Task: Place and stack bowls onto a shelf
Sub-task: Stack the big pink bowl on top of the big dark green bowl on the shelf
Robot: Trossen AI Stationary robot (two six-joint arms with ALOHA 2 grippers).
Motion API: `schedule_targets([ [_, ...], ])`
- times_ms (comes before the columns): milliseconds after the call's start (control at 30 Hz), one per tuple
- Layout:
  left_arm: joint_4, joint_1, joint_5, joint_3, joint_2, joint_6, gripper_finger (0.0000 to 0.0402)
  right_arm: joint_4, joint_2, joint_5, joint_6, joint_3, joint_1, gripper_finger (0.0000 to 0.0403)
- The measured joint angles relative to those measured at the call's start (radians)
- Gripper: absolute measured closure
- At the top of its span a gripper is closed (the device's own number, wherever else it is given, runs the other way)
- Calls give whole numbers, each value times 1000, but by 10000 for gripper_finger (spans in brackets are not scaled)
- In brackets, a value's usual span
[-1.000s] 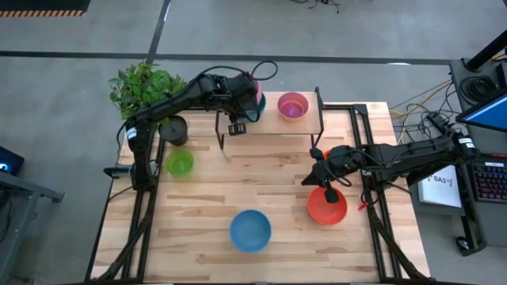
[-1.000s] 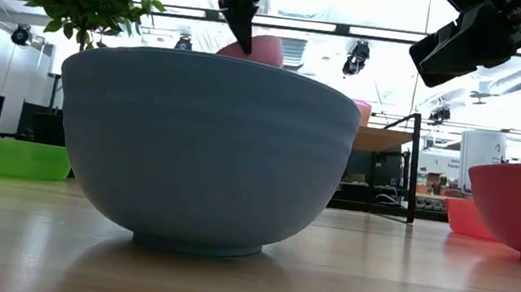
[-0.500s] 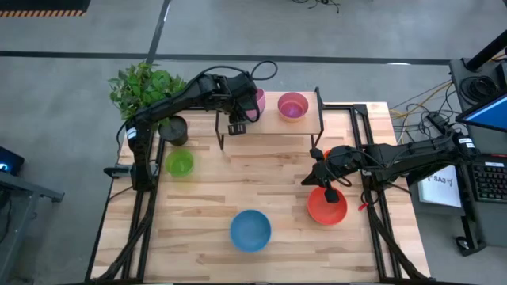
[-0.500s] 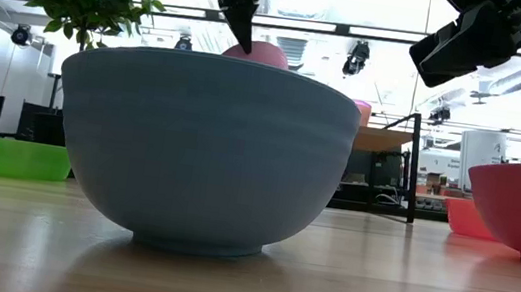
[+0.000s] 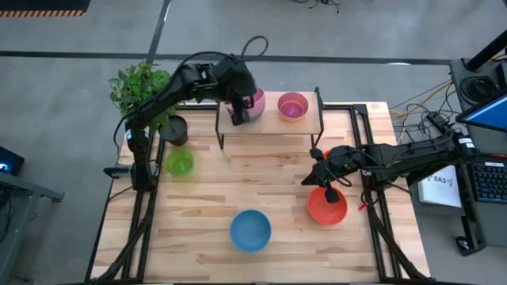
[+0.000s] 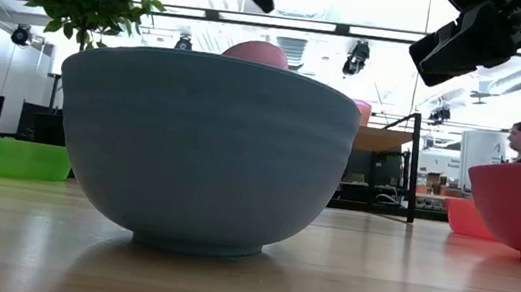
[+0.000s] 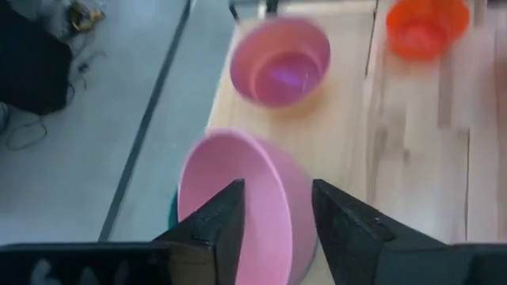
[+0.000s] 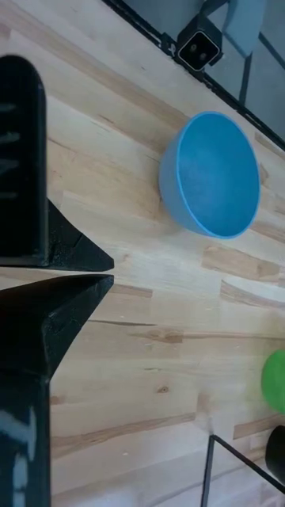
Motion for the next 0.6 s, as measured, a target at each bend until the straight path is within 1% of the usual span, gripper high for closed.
schedule_targets([
  [100,54,4,2,-8,0,-8,309,0,0,0,-3,0,0,394],
  [233,138,17,3,-52,0,-14,377,-7,0,0,-3,0,0,394],
  [267,157,23,4,-67,0,-23,389,-9,0,0,-3,0,0,394],
  [300,180,31,6,-85,0,-37,395,-10,0,0,-3,0,0,394],
  [467,291,59,8,-178,-2,-59,399,-10,0,0,-11,0,0,394],
  [600,369,61,43,-251,-2,-69,401,-10,0,0,-13,0,0,394],
])
